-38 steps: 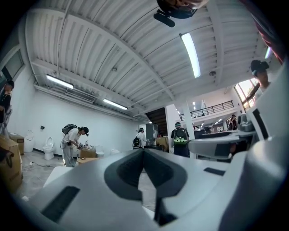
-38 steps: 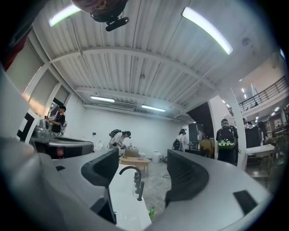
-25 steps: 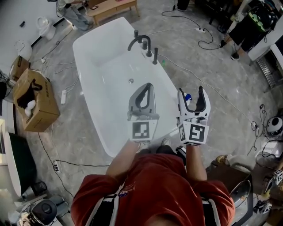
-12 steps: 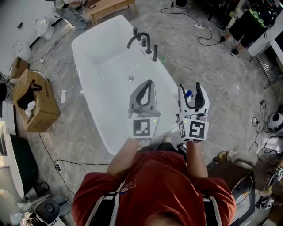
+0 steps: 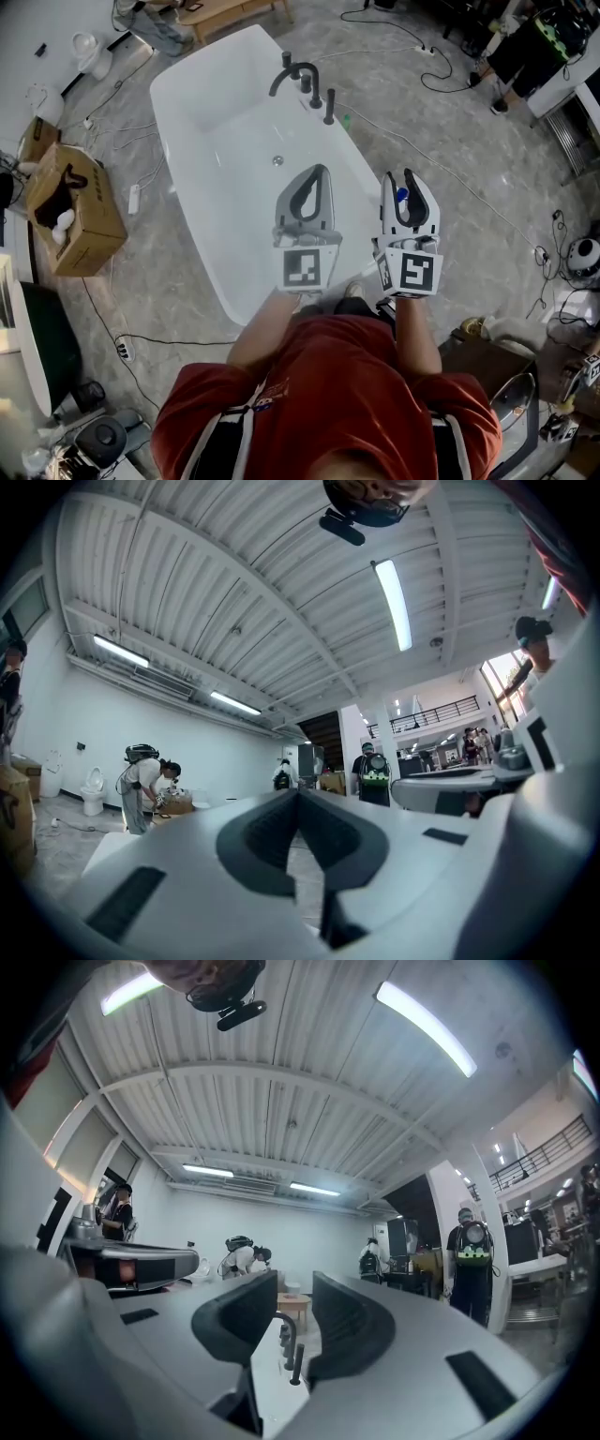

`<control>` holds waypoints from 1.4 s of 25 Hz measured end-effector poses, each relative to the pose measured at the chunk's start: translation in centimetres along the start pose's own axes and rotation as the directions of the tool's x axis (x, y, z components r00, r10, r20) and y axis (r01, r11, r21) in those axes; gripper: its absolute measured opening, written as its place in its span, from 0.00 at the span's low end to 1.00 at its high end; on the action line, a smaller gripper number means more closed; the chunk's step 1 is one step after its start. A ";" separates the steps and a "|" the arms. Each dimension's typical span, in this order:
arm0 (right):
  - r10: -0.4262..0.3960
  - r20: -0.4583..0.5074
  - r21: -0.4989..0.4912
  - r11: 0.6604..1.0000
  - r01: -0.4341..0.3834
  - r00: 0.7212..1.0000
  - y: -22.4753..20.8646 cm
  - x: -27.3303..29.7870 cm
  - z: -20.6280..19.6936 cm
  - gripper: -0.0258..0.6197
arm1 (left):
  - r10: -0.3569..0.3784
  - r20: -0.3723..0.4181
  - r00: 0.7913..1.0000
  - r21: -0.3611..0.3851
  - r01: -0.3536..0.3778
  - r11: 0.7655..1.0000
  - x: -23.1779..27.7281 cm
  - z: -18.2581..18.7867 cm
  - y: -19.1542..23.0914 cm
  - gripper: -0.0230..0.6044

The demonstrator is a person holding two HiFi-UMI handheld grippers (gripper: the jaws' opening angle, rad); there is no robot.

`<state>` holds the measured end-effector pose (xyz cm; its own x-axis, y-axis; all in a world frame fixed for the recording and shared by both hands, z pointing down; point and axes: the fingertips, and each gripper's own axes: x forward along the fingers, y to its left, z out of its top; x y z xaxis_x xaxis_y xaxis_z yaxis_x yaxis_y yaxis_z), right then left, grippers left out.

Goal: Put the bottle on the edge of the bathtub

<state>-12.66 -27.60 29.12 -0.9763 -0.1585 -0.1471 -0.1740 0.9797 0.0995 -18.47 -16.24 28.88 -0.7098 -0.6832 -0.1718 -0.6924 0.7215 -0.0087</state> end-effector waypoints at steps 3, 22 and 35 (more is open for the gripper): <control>0.007 0.012 -0.003 1.000 -0.007 1.000 0.2 0.2 0.1 0.16 | -0.003 0.002 1.000 0.002 0.003 1.000 0.2 0.0 0.0 0.06; 0.023 -0.030 -0.019 1.000 -0.024 0.999 -0.4 0.6 -0.7 0.06 | -0.039 0.001 0.999 -0.008 0.039 0.999 1.5 0.0 -1.9 0.06; 0.004 -0.044 -0.016 1.000 -0.004 0.999 -1.6 0.3 -1.3 0.06 | -0.054 -0.004 0.999 -0.008 0.054 0.999 2.2 -0.5 -2.8 0.06</control>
<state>-12.89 -29.36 30.15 -0.9817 -0.1601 -0.1030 -0.1717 0.9783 0.1160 -18.11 -19.84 29.06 -0.6722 -0.7214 -0.1667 -0.7304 0.6830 -0.0103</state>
